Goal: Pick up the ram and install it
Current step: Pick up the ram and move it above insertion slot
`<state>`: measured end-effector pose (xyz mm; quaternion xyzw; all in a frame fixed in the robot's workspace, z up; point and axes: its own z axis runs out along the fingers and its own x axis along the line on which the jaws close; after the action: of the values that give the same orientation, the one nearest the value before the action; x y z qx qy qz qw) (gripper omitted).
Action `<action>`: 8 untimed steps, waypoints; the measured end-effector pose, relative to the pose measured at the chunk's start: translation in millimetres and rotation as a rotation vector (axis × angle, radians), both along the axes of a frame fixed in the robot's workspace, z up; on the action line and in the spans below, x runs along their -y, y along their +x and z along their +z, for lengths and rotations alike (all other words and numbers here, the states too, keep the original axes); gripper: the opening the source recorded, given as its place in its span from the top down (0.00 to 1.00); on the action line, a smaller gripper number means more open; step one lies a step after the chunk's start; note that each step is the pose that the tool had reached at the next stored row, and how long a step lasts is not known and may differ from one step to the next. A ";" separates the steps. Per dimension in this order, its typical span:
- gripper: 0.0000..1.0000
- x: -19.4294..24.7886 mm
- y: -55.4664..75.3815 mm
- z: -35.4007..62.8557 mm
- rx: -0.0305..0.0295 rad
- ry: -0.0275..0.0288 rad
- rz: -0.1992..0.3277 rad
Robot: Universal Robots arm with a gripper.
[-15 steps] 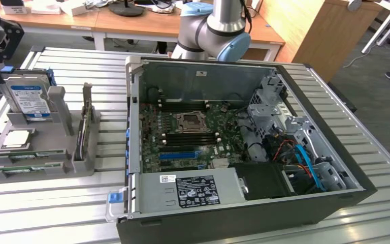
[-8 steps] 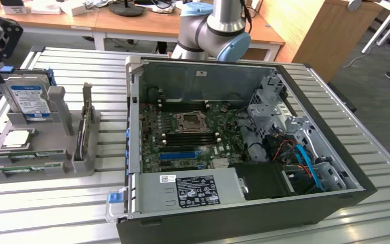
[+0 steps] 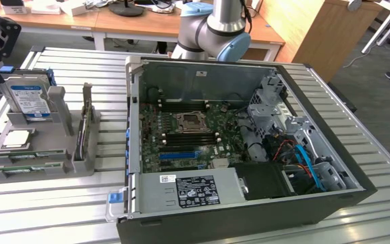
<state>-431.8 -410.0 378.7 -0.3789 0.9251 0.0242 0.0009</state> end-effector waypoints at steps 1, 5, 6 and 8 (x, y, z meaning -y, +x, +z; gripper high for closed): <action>0.89 0.0 0.0 0.0 0.0000 0.0000 0.017; 0.89 0.0 0.0 0.0 -0.0001 0.0000 0.088; 0.89 0.0 0.0 0.0 0.0000 0.0000 0.107; 0.89 0.0 0.0 -0.1 0.0000 0.0001 0.142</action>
<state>-431.8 -410.0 378.7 -0.4438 0.8958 0.0242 -0.0009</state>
